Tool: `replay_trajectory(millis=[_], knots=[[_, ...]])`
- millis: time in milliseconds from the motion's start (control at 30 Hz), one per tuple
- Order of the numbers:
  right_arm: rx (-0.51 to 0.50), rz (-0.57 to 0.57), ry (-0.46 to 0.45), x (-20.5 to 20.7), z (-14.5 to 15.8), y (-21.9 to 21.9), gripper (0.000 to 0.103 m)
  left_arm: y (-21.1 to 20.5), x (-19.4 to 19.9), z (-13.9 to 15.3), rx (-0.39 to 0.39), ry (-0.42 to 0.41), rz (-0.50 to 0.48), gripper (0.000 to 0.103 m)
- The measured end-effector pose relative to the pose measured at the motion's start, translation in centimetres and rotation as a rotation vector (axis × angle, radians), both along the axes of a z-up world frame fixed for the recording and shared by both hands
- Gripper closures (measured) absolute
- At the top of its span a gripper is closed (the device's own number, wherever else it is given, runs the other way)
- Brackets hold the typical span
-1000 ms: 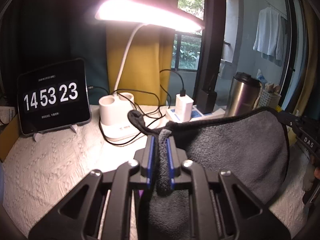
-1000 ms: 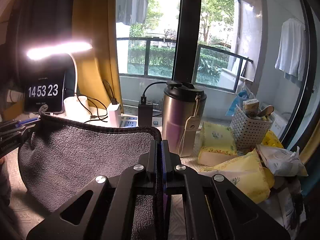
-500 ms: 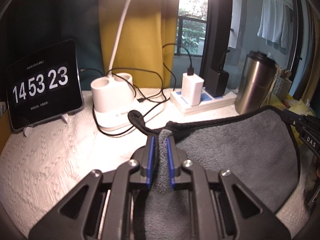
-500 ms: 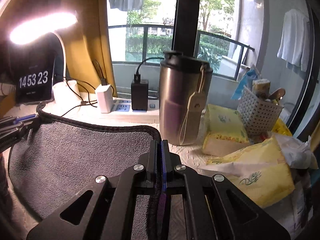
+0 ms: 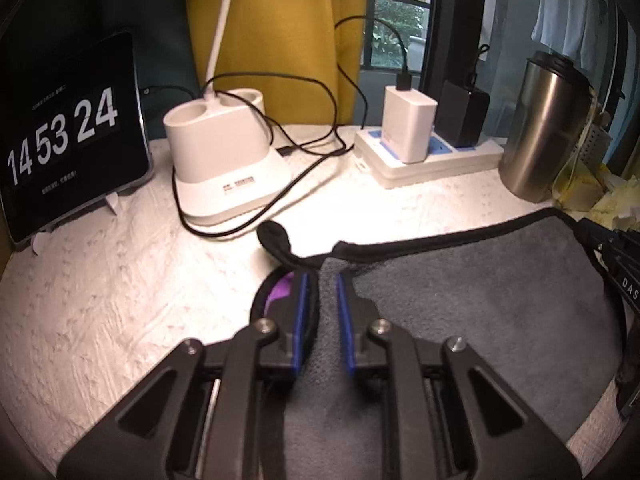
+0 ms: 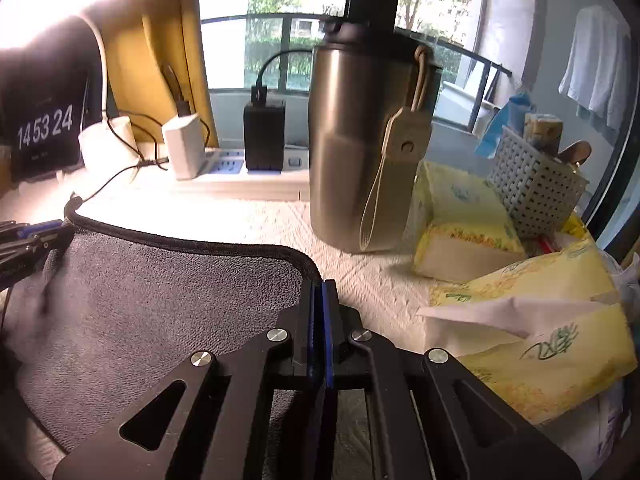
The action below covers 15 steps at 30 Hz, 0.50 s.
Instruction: Fold towel
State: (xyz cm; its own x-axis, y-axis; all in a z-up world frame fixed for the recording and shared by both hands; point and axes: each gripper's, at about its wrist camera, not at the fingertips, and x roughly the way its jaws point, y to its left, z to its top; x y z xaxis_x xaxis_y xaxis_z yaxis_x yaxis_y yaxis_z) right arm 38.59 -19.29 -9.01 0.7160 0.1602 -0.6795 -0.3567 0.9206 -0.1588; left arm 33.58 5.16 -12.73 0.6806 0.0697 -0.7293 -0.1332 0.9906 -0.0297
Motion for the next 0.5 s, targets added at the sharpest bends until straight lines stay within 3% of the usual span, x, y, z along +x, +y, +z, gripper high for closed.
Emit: replay_trajectory(millis=[300, 367, 433, 500], knots=[[-0.01, -0.015, 0.041, 0.6, -0.6, -0.1, 0.099, 0.8, 0.9, -0.8, -0.029, 0.049, 0.031, 0.071], [-0.012, -0.016, 0.046, 0.6, -0.6, -0.1, 0.099, 1.1, 1.0, -0.7, -0.03, 0.046, 0.041, 0.064], [-0.014, -0.011, 0.048, 0.6, -0.7, 0.1, 0.099, 1.3, 0.6, -0.3, -0.033, 0.035, 0.059, 0.047], [-0.018, -0.011, 0.046, 0.6, -0.7, 0.1, 0.099, 1.6, 0.3, 0.3, -0.032, 0.017, 0.073, 0.041]])
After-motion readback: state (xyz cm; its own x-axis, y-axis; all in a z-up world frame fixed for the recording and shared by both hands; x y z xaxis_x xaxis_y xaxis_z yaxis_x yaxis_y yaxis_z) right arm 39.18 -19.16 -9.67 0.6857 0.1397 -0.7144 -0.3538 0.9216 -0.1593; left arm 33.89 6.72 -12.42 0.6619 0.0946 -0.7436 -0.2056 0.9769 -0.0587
